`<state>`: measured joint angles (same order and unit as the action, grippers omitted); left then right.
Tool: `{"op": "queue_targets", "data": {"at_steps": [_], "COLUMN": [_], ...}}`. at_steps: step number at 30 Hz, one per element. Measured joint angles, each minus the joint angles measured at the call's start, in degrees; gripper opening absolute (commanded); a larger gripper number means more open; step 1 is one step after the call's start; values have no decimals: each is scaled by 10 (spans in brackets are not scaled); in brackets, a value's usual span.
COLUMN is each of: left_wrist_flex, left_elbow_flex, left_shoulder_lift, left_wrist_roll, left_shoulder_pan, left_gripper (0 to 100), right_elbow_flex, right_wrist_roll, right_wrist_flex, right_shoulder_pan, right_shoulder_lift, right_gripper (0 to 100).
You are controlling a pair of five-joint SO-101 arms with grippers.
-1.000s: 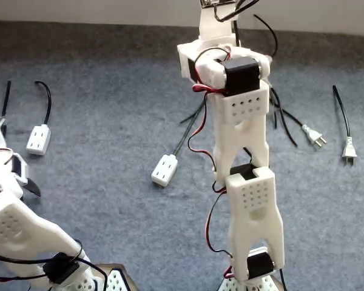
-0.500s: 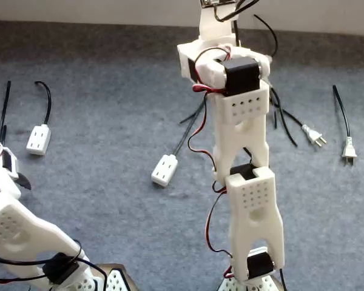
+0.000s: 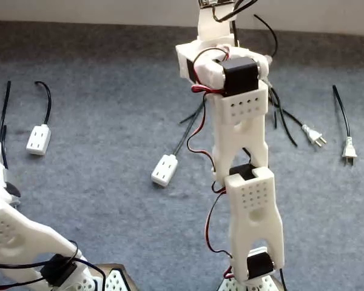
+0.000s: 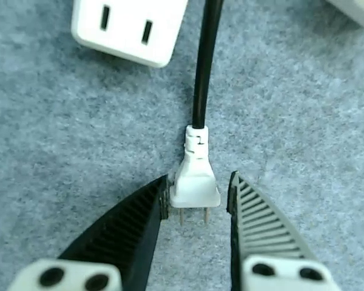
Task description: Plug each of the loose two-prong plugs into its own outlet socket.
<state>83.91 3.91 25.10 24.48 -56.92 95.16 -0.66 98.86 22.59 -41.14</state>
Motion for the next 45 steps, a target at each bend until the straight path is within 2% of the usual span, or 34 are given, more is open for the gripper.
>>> {"op": "queue_targets", "data": {"at_steps": [7,12,26,33,45], "left_wrist_flex": [-54,-58,67,73,75], "left_elbow_flex": [-48,-48,6,7,11], "left_shoulder_lift": [0,0,0,0,0], "left_wrist_roll": [0,0,0,-41,-47], "left_shoulder_pan": [0,4,87,120,126], "left_gripper": [181,180,178,178,178], "right_elbow_flex": [0,0,0,0,0], "right_wrist_roll": [0,0,0,0,0], "right_wrist_flex": [0,0,0,0,0], "right_shoulder_pan": [2,2,2,2,2], "right_shoulder_lift": [0,0,0,0,0], "right_gripper": [324,324,324,324,324]}}
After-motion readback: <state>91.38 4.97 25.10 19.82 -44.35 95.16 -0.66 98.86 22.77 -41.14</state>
